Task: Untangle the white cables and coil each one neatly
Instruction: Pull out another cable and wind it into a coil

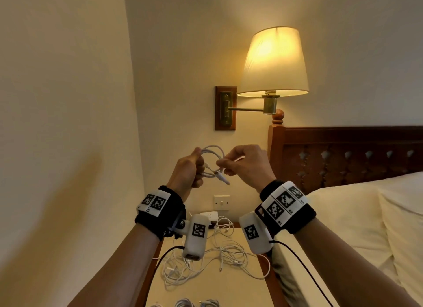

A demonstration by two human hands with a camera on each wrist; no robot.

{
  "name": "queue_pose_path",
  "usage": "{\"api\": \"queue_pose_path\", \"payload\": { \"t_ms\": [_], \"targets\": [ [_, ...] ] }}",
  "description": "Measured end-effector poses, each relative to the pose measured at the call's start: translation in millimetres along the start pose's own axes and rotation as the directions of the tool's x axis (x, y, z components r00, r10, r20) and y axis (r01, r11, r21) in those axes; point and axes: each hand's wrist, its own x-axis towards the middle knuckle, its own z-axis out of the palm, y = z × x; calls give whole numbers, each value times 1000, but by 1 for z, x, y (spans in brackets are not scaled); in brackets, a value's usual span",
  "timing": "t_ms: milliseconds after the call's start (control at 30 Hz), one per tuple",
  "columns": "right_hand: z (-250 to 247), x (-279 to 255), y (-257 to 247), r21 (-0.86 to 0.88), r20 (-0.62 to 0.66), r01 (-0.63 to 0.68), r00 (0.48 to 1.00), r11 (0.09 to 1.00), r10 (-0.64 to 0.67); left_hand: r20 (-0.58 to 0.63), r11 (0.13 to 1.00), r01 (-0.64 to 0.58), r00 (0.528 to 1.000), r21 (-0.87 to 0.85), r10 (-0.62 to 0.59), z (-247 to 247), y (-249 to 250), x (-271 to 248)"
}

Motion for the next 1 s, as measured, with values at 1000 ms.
{"api": "queue_pose_path", "payload": {
  "t_ms": [1000],
  "targets": [
    [38, -31, 28, 420, 35, -42, 999, 906, 31, -40, 946, -45, 999, -321, 34, 14, 10, -5]
  ]
}}
